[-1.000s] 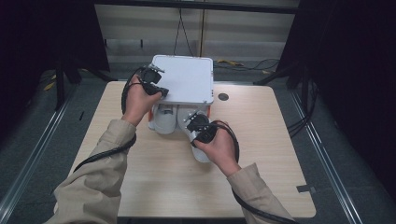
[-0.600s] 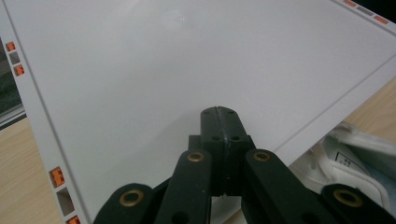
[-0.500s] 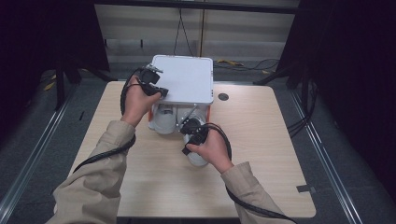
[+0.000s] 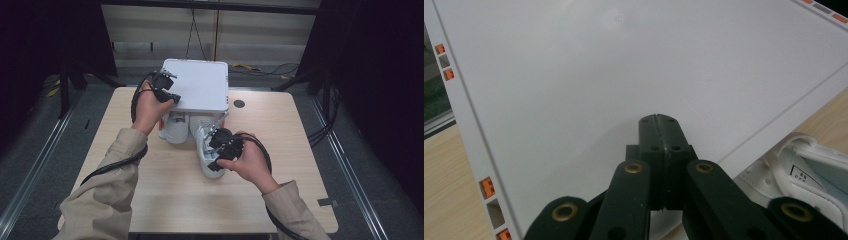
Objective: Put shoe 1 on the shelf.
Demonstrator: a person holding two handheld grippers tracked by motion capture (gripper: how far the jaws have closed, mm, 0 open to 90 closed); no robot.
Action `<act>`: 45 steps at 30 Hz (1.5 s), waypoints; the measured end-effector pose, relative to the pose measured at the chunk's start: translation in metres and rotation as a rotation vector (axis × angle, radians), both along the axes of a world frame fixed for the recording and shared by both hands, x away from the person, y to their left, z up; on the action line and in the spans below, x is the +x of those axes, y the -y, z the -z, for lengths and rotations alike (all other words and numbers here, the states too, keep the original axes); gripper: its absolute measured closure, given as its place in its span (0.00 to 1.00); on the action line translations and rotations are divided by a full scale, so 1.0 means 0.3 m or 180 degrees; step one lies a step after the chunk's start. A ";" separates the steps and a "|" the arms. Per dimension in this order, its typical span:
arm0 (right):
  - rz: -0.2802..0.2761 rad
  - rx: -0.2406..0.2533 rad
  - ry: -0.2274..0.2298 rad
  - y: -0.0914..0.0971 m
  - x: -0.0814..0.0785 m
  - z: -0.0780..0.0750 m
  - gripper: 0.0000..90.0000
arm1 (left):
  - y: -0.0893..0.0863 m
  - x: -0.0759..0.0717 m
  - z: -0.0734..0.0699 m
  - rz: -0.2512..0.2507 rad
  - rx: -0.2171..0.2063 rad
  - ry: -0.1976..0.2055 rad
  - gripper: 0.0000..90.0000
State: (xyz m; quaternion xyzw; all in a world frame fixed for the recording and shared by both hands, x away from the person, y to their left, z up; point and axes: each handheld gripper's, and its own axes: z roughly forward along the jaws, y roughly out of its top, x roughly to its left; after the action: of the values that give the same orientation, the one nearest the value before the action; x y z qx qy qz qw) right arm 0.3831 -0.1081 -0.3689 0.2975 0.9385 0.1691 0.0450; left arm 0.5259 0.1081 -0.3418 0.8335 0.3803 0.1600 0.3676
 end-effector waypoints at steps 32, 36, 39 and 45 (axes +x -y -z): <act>-0.0997 -0.0329 0.0319 -0.118 0.129 0.023 0.79 | -0.004 -0.002 0.004 0.0029 -0.0019 0.0024 1.00; -0.0998 -0.0385 0.0398 -0.130 0.173 0.025 0.78 | -0.011 0.000 0.008 0.0024 -0.0091 0.0010 1.00; -0.0991 -0.0341 0.0433 -0.144 0.208 0.024 0.78 | -0.014 -0.001 0.010 0.0026 -0.0128 0.0003 1.00; -0.0934 -0.0279 0.0438 -0.157 0.275 0.032 0.78 | -0.021 -0.001 0.015 0.0034 -0.0171 0.0020 1.00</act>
State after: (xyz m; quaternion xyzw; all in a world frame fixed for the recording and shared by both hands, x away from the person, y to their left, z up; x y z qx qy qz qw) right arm 0.4656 -0.0611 -0.3785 0.1427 0.9731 0.1528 0.0969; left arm 0.5255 0.1143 -0.3463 0.8248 0.3788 0.1504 0.3919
